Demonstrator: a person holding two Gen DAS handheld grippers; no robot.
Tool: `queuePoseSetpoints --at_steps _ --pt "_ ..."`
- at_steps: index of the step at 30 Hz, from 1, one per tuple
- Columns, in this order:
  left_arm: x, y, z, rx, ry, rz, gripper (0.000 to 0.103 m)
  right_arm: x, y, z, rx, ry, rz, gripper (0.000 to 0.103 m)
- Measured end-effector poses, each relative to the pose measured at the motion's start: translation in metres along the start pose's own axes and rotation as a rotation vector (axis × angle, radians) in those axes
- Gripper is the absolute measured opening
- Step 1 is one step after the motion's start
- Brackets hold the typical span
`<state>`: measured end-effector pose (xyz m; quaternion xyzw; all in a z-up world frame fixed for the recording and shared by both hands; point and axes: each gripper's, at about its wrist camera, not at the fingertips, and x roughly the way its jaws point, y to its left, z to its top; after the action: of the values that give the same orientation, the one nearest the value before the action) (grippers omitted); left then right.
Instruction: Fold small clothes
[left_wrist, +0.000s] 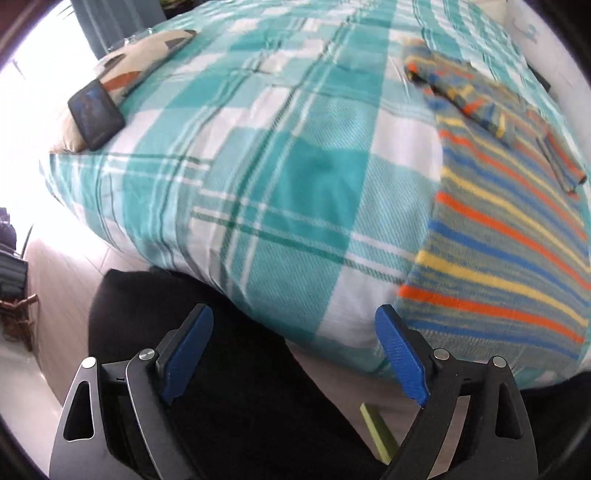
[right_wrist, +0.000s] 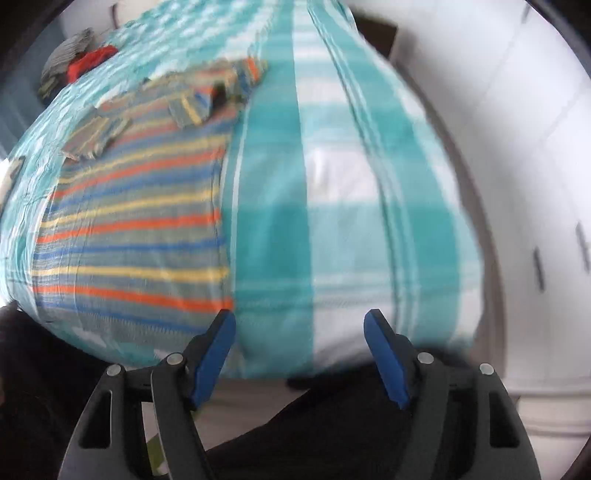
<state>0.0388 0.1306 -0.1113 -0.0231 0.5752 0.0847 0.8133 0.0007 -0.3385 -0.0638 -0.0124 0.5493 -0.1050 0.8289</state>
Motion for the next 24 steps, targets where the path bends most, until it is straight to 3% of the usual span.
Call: queuePoseSetpoints --at_steps 2,6,9,15,16,17,19,24 --pt "-0.004 0.006 0.01 -0.034 -0.032 -0.028 0.091 -0.015 0.012 0.042 -0.119 -0.113 0.049 0.072" --pt "0.0 -0.002 0.025 -0.067 -0.038 -0.082 0.091 0.006 0.074 0.111 -0.321 -0.197 0.242 0.071" --pt "-0.007 -0.019 0.021 -0.068 -0.023 -0.131 0.091 0.072 0.128 0.153 -0.365 -0.147 0.299 0.064" --pt "0.002 -0.024 0.006 -0.001 0.017 -0.075 0.091 0.19 0.165 0.195 -0.358 -0.069 0.271 0.06" --pt "0.006 -0.022 0.004 0.002 0.03 -0.062 0.091 0.196 0.157 0.199 -0.324 -0.061 0.299 0.047" --pt "0.009 -0.02 0.002 -0.001 0.042 -0.053 0.091 0.196 0.147 0.203 -0.273 -0.062 0.323 0.007" --pt "0.013 -0.016 0.001 -0.02 0.054 -0.054 0.091 0.186 0.117 0.213 -0.128 -0.055 0.411 0.002" --pt "0.017 -0.025 0.003 -0.01 0.065 -0.063 0.091 0.127 -0.02 0.207 0.26 -0.213 0.518 0.002"
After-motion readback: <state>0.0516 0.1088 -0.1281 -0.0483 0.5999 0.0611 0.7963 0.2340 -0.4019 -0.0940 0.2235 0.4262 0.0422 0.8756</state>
